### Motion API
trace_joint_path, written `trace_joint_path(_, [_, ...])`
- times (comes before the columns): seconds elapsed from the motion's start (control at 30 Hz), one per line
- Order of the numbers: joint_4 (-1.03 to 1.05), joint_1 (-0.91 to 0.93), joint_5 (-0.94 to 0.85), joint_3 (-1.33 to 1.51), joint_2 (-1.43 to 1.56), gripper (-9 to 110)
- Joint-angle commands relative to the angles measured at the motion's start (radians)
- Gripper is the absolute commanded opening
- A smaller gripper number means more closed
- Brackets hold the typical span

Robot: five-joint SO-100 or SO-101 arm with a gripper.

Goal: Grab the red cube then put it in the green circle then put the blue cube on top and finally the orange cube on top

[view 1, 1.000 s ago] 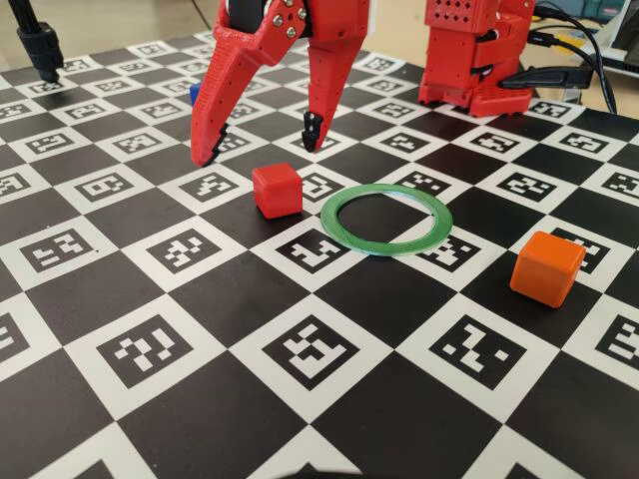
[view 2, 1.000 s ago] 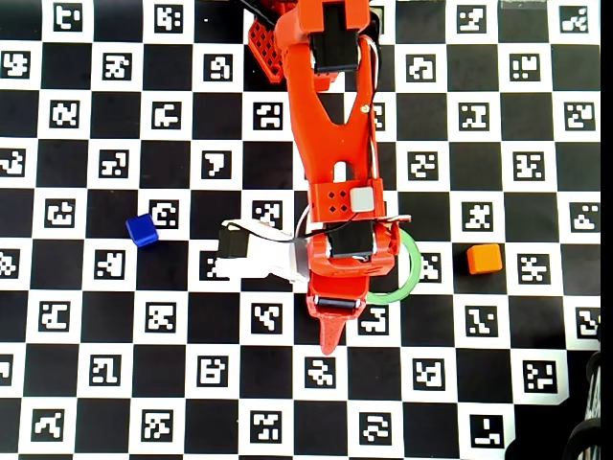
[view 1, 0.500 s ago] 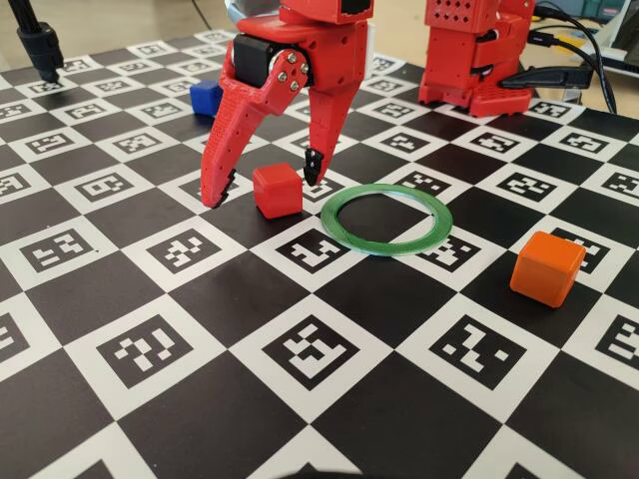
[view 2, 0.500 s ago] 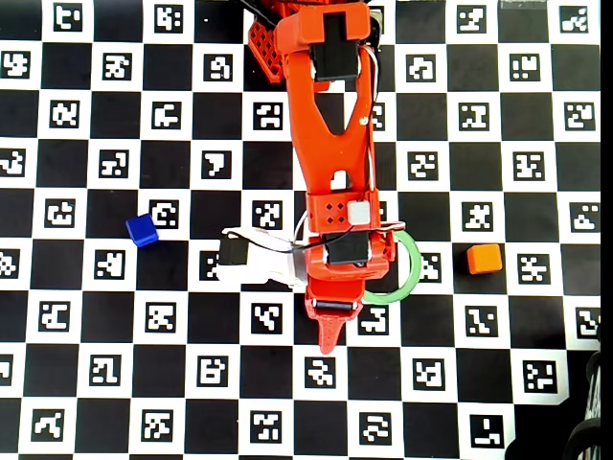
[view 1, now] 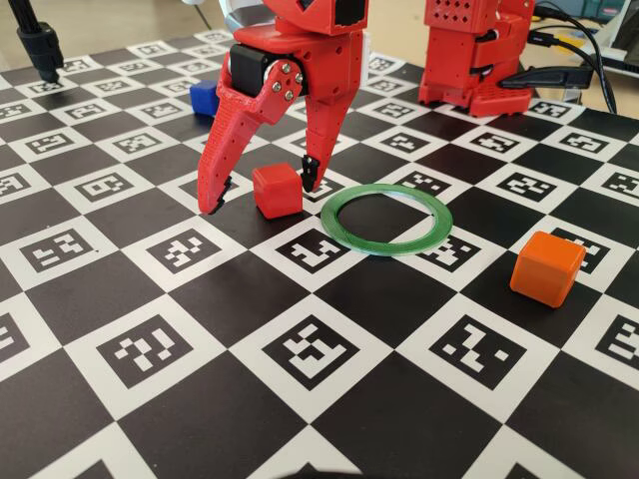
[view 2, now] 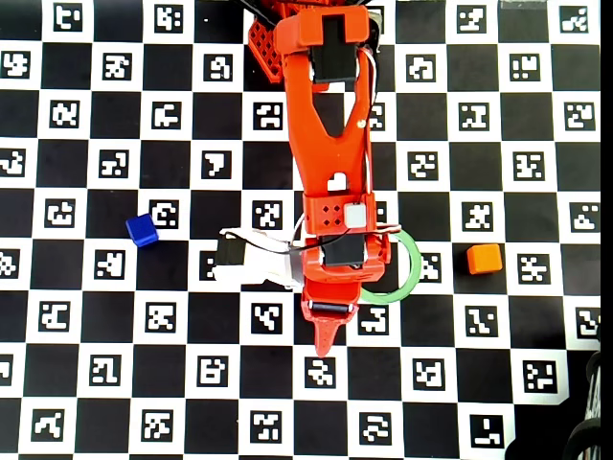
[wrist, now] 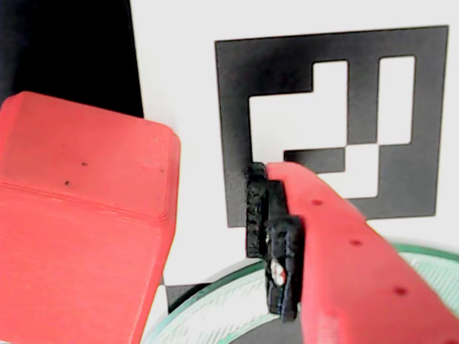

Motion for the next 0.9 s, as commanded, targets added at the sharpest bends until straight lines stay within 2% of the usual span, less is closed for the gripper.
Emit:
trace_joint_path(0.0, [-0.008,0.008,-0.009,-0.018,0.037,51])
trace_joint_path(0.43, [-0.011,0.002,0.0,-0.021,0.037,51])
trace_joint_path(0.87, [-0.02,-0.009,0.109,-0.031,0.037,49])
